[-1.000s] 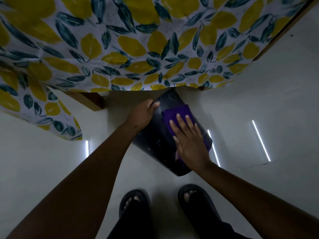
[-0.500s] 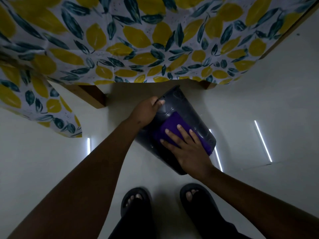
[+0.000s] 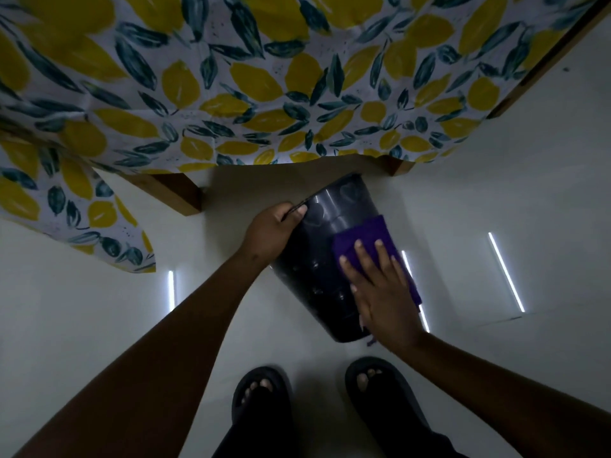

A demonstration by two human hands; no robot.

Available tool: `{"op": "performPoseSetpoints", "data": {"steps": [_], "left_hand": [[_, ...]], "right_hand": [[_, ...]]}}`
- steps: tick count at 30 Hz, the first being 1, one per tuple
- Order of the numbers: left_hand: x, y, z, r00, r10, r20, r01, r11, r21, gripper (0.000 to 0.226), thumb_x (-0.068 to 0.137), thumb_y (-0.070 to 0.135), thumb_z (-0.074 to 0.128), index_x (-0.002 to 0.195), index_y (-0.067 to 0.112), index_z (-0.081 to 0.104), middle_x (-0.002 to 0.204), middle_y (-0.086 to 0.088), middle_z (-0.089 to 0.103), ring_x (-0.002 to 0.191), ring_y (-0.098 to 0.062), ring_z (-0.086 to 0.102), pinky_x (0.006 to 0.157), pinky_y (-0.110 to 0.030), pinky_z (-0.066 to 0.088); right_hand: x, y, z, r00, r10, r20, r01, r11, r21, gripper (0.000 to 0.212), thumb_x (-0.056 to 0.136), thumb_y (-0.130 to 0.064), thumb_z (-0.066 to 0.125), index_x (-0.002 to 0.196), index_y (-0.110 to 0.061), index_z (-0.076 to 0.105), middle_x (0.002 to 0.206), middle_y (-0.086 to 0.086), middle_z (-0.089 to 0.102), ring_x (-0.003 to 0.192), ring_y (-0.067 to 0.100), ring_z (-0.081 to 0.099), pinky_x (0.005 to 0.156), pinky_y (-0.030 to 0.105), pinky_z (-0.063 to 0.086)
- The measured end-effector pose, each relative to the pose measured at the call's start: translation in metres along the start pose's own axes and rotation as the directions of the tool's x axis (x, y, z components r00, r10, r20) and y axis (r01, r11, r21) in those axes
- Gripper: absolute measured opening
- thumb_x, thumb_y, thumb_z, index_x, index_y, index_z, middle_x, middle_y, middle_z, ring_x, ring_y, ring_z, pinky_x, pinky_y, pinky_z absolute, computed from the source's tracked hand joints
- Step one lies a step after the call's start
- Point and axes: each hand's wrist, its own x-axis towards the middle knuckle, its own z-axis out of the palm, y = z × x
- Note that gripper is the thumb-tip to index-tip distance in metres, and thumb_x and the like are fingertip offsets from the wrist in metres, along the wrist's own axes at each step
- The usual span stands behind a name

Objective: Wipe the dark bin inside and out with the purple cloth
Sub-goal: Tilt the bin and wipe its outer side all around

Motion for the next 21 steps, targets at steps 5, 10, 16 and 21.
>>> {"op": "performPoseSetpoints", "data": {"steps": [5, 10, 16, 21], "left_hand": [[0.005, 0.003, 0.005, 0.999, 0.03, 0.035, -0.033, 0.995, 0.09, 0.041, 0.096, 0.039, 0.046, 0.058, 0.023, 0.043, 0.056, 0.005, 0.047, 0.065, -0.021, 0.051, 0.062, -0.03, 0.035], [0.011, 0.008, 0.01, 0.999, 0.029, -0.014, -0.027, 0.99, 0.141, 0.042, 0.095, 0.046, 0.044, 0.059, 0.023, 0.043, 0.058, 0.005, 0.048, 0.069, -0.025, 0.056, 0.063, -0.03, 0.037], [0.018, 0.02, 0.015, 0.999, 0.047, 0.012, -0.048, 0.971, 0.234, 0.04, 0.096, 0.049, 0.039, 0.094, 0.016, 0.062, 0.093, -0.011, 0.067, 0.091, -0.029, 0.062, 0.071, -0.03, 0.039], [0.024, 0.02, 0.011, 0.994, 0.05, 0.095, -0.066, 0.981, 0.181, 0.036, 0.096, 0.047, 0.041, 0.09, 0.017, 0.06, 0.087, -0.008, 0.063, 0.085, -0.026, 0.06, 0.069, -0.029, 0.037]], "right_hand": [[0.025, -0.003, -0.008, 0.982, -0.187, 0.04, 0.189, 0.98, -0.067, 0.065, 0.092, -0.033, 0.039, 0.152, -0.035, 0.012, 0.162, -0.001, 0.007, 0.148, 0.032, 0.003, 0.115, 0.054, 0.018], [0.025, 0.0, -0.011, 0.984, 0.172, -0.039, -0.159, 0.962, 0.224, 0.054, 0.1, -0.032, 0.028, 0.151, -0.032, 0.011, 0.161, -0.004, 0.01, 0.149, 0.025, 0.003, 0.113, 0.055, 0.027], [-0.025, -0.003, 0.006, 0.94, -0.322, 0.114, 0.338, 0.924, -0.181, 0.081, 0.079, -0.024, 0.061, 0.15, -0.034, 0.022, 0.161, -0.004, 0.01, 0.147, 0.033, 0.007, 0.115, 0.051, 0.015], [0.027, -0.016, -0.013, 0.998, -0.064, -0.03, 0.064, 0.998, 0.004, 0.058, 0.094, -0.028, 0.038, 0.149, -0.035, 0.024, 0.16, -0.006, 0.012, 0.148, 0.027, 0.007, 0.116, 0.049, 0.015]]}}
